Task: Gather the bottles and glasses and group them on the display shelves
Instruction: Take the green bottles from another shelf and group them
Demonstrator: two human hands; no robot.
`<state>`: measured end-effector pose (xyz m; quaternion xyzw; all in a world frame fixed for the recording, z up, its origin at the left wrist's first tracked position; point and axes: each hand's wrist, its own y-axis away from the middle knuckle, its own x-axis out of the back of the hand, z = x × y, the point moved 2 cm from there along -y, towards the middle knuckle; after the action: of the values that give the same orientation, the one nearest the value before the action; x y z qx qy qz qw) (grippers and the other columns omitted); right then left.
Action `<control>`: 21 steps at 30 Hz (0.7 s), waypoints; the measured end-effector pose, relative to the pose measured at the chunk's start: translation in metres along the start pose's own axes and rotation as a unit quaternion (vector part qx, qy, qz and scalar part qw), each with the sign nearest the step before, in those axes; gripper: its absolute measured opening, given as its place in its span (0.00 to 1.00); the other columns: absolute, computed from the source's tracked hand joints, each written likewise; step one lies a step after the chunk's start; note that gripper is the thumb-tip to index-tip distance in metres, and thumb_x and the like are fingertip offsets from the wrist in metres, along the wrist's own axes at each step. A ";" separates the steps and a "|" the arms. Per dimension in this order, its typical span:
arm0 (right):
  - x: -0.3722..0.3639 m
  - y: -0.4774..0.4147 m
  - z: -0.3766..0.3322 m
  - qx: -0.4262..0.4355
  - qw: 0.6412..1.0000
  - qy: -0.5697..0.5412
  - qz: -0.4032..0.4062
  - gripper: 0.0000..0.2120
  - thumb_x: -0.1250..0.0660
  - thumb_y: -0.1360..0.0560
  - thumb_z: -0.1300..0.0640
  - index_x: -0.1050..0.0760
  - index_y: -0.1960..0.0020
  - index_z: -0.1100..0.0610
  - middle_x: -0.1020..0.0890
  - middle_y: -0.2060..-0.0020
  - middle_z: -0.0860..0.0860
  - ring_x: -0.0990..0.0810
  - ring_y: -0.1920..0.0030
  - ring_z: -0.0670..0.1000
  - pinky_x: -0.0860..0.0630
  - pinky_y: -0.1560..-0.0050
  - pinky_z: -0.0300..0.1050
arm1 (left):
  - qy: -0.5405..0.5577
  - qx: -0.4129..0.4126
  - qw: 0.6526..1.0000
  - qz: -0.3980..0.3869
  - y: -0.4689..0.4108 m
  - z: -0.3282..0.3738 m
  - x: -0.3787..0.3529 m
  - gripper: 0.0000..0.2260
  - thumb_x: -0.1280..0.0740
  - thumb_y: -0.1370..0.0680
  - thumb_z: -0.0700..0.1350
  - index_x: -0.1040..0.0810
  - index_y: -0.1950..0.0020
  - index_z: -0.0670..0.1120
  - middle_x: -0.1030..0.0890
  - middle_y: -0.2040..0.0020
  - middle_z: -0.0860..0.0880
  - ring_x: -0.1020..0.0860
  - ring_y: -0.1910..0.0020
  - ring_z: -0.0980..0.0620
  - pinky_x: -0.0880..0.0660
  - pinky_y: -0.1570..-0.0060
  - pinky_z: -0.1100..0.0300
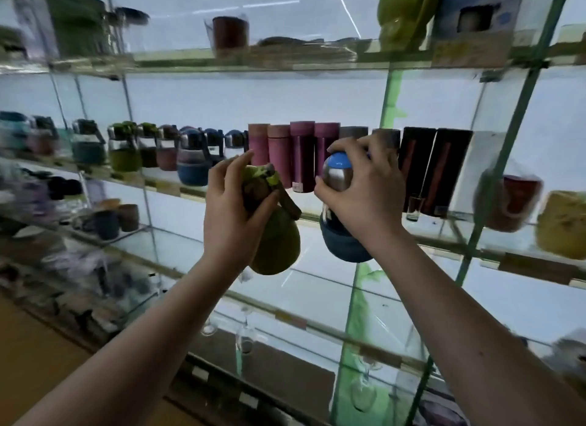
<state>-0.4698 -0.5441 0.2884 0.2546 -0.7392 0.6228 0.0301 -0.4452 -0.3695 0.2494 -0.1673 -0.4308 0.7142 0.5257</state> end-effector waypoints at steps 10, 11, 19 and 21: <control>-0.110 -0.033 -0.022 -0.007 0.996 -0.085 -0.011 0.17 0.29 0.33 0.48 0.23 0.46 0.51 0.25 0.48 0.53 0.26 0.50 0.56 0.32 0.59 0.43 | -0.109 0.018 0.994 0.013 -0.056 -0.081 0.017 0.24 0.30 0.26 0.47 0.33 0.32 0.49 0.34 0.34 0.47 0.34 0.41 0.53 0.32 0.42 0.55; -0.115 -0.037 -0.022 -0.007 0.996 -0.091 -0.011 0.17 0.29 0.33 0.48 0.23 0.46 0.51 0.25 0.48 0.53 0.26 0.50 0.57 0.32 0.58 0.43 | -0.113 0.017 0.993 0.014 -0.061 -0.085 0.017 0.24 0.30 0.26 0.47 0.33 0.32 0.48 0.34 0.34 0.47 0.34 0.40 0.53 0.32 0.41 0.55; -0.184 -0.085 -0.018 -0.015 0.991 -0.130 0.003 0.17 0.30 0.33 0.48 0.23 0.47 0.51 0.26 0.48 0.52 0.25 0.49 0.56 0.27 0.56 0.46 | -0.139 0.006 0.990 0.002 -0.124 -0.134 0.001 0.24 0.30 0.27 0.44 0.32 0.32 0.49 0.34 0.34 0.47 0.33 0.36 0.46 0.32 0.41 0.54; -0.198 -0.093 -0.015 -0.020 0.991 -0.132 0.007 0.17 0.30 0.33 0.48 0.23 0.47 0.51 0.27 0.48 0.53 0.26 0.49 0.55 0.29 0.56 0.45 | -0.147 -0.002 0.989 -0.003 -0.136 -0.144 -0.001 0.24 0.30 0.27 0.44 0.32 0.32 0.49 0.34 0.34 0.46 0.33 0.36 0.45 0.31 0.41 0.53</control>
<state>-0.2638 -0.4722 0.3041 0.3282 -0.7510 0.5691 -0.0670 -0.2630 -0.2967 0.2742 -0.0605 -0.5055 0.7285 0.4585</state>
